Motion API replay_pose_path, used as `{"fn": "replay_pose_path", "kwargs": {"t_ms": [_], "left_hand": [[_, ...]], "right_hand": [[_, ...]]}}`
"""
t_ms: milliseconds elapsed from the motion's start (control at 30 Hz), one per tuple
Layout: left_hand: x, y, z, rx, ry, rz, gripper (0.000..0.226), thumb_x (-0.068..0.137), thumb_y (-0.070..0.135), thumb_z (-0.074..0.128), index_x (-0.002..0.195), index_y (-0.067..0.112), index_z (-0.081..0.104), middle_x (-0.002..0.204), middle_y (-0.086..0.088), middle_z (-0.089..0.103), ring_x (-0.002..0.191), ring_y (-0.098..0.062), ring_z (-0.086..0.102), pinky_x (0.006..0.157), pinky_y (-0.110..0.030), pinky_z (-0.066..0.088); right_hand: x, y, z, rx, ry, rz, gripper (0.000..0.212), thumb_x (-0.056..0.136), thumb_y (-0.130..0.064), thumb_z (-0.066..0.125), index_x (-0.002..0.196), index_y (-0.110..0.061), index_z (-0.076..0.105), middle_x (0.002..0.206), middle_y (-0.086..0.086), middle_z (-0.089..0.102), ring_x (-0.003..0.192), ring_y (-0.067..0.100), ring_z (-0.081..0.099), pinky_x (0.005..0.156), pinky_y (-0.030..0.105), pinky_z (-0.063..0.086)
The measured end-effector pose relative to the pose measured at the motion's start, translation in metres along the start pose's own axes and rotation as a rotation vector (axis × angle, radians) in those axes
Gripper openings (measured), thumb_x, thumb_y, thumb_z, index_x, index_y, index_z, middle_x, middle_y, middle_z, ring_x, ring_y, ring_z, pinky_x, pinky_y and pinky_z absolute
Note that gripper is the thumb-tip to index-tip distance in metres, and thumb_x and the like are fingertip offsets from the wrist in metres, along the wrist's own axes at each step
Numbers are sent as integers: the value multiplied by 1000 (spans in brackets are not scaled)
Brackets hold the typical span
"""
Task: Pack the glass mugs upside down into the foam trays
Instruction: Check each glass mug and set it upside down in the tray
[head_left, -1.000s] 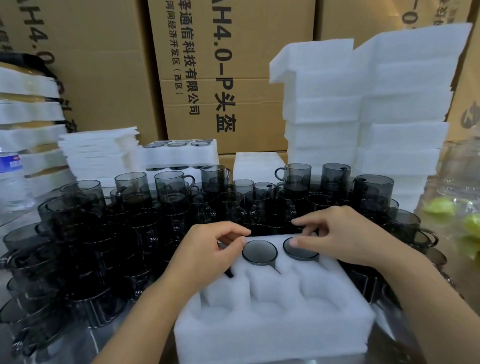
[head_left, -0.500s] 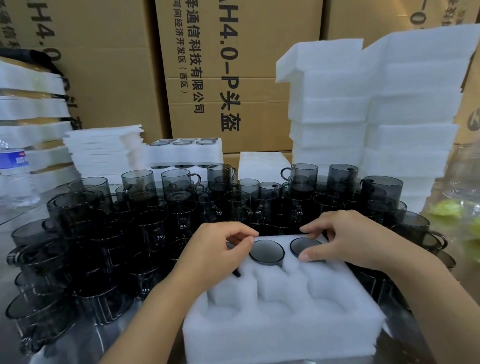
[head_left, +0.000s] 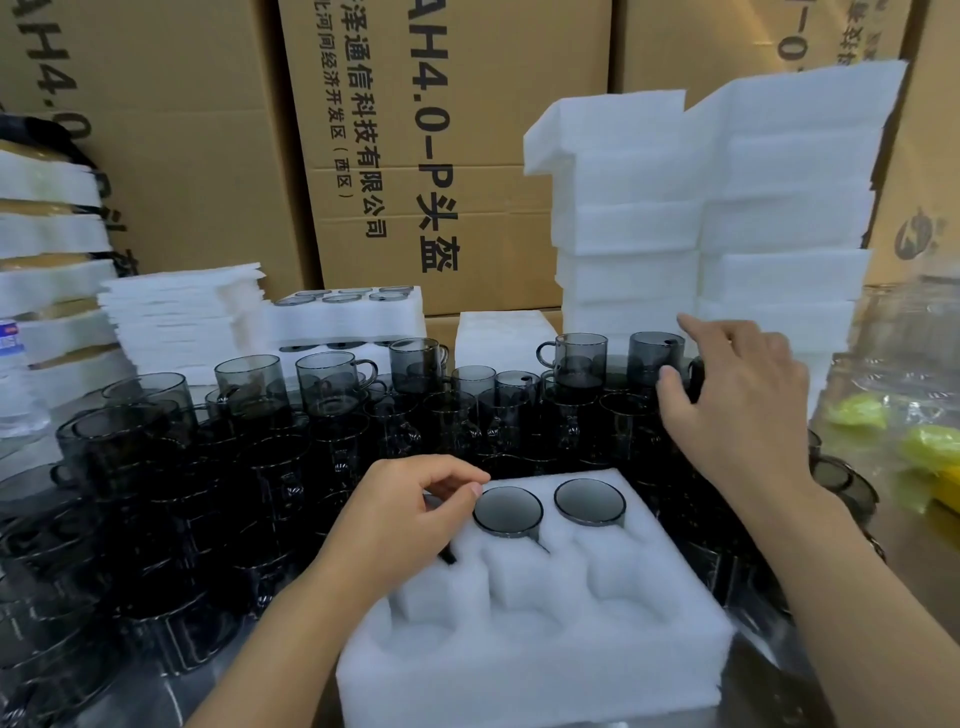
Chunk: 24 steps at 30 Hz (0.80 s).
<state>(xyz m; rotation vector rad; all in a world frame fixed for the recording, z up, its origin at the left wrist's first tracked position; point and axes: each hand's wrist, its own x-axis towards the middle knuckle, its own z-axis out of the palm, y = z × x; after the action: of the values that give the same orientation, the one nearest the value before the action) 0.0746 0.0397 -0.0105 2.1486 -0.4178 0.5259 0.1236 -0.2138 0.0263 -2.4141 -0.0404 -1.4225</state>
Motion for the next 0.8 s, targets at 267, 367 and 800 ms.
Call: {"fn": "replay_pose_path", "kwargs": {"t_ms": [267, 367, 800], "left_hand": [[0, 1, 0, -12, 2, -9, 36, 86, 8, 67, 74, 42, 70, 69, 22, 69, 52, 6, 56, 48, -5, 39], [0, 2, 0, -33, 6, -18, 38, 85, 6, 67, 72, 41, 70, 66, 19, 69, 48, 3, 55, 45, -5, 38], [1, 2, 0, -7, 5, 1, 39, 85, 6, 68, 72, 43, 70, 67, 24, 68, 56, 9, 57, 52, -3, 39]], "right_hand": [[-1, -3, 8, -23, -111, 27, 43, 83, -24, 61, 124, -12, 59, 111, 14, 62, 103, 36, 49, 86, 46, 36], [0, -2, 10, -7, -160, 59, 43, 84, -28, 58, 126, -17, 58, 115, 11, 60, 107, 33, 46, 89, 44, 34], [-6, -22, 6, 54, -290, -24, 38, 87, -31, 56, 124, -22, 60, 110, 3, 62, 110, 26, 47, 92, 39, 30]]}}
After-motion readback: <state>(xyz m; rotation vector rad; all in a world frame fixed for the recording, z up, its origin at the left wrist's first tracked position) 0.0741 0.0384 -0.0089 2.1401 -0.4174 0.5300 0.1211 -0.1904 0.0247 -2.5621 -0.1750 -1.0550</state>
